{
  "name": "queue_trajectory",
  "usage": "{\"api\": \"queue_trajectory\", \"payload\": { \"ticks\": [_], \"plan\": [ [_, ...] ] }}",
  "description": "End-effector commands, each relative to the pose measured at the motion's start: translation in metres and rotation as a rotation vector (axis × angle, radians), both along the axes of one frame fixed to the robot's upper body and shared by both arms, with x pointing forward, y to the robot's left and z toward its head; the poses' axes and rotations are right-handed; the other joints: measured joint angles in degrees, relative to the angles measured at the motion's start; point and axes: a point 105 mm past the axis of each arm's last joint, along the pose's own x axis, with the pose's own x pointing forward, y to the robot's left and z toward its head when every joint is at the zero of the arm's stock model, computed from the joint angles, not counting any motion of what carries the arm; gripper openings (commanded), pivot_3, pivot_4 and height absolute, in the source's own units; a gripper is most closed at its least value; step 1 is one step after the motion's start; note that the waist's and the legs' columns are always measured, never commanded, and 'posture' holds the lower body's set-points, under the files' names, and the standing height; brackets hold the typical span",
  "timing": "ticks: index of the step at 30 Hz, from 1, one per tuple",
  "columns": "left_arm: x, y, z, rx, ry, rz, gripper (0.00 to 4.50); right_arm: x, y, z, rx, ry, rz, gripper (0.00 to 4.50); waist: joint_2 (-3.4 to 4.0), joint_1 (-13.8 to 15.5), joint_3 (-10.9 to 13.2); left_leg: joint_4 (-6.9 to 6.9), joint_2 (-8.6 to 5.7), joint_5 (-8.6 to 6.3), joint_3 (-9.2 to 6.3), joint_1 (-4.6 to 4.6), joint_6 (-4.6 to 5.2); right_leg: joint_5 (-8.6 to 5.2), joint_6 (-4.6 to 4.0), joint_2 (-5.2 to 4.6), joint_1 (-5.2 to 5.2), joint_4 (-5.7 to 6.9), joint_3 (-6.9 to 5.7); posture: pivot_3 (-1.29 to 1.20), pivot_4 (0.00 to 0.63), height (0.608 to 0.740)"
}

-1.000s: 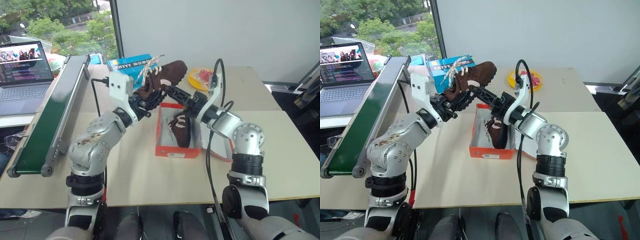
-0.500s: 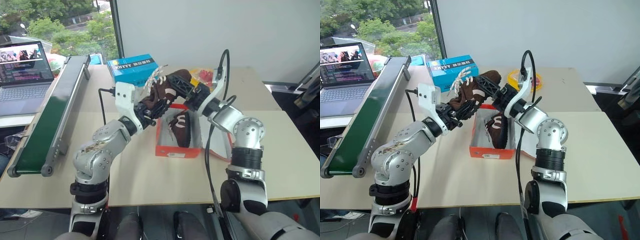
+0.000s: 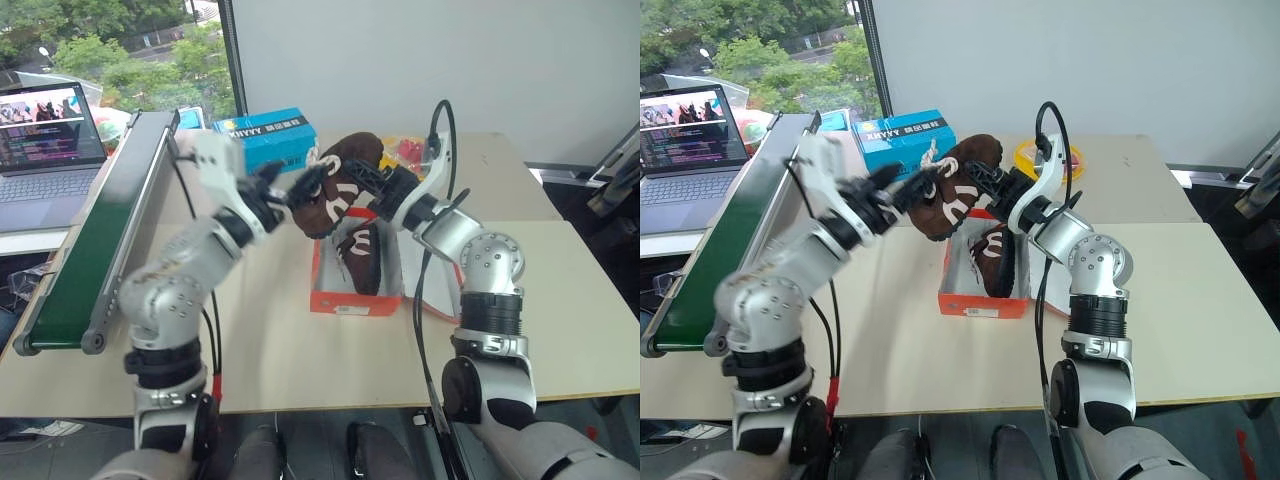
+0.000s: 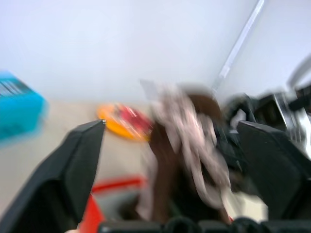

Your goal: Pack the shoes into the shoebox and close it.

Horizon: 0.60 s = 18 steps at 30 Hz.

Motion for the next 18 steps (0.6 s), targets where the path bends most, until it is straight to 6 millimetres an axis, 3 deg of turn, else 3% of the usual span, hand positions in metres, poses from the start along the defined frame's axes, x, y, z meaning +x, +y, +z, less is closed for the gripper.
{"api": "queue_trajectory", "payload": {
  "ticks": [1,4,5,8,12,18],
  "plan": [
    [0.001,0.036,0.004,0.112,-0.03,0.078,4.5,0.009,-0.009,0.03,-0.161,-0.101,-0.073,0.47,0.02,-0.3,0.0,0.0,0.0,0.0,0.02,0.0,-0.01,0.0,0.0,0.0,-0.04,0.01,0.01,0.0,0.15,0.74],
    [0.003,0.057,0.0,0.181,-0.014,0.144,4.5,0.029,-0.023,0.008,-0.608,-0.035,-0.282,0.47,0.07,-0.4,0.0,-0.04,0.0,0.01,0.07,0.0,-0.02,0.0,0.0,0.01,-0.1,0.02,0.05,0.0,0.15,0.74],
    [0.003,0.059,-0.001,0.194,-0.012,0.148,4.5,0.029,-0.017,0.002,-0.671,-0.031,-0.239,0.47,0.07,-0.4,0.0,-0.06,0.0,0.01,0.08,0.01,-0.02,0.0,0.0,0.01,-0.08,0.01,0.05,0.0,0.15,0.74],
    [0.001,0.054,-0.005,0.224,-0.009,0.136,4.5,0.023,0.002,-0.016,-0.726,-0.036,-0.081,0.47,0.06,-0.2,0.0,-0.08,0.01,0.01,0.14,0.01,-0.02,-0.01,0.0,0.01,-0.05,-0.04,0.01,0.0,0.15,0.74],
    [-0.002,0.045,-0.012,0.237,-0.002,0.111,4.5,0.025,0.008,-0.039,-0.782,0.013,-0.01,0.47,0.06,0.0,0.0,-0.05,0.01,0.02,0.17,-0.07,-0.03,0.0,0.0,0.0,-0.08,-0.01,0.01,0.0,0.15,0.74],
    [-0.006,0.045,-0.018,0.244,0.011,0.123,4.5,0.032,0.005,-0.042,-0.779,0.049,0.023,0.47,0.07,0.2,0.0,-0.02,0.0,0.02,0.17,-0.12,-0.03,0.0,0.0,-0.02,-0.09,-0.02,-0.05,0.0,0.15,0.74]
  ]
}}
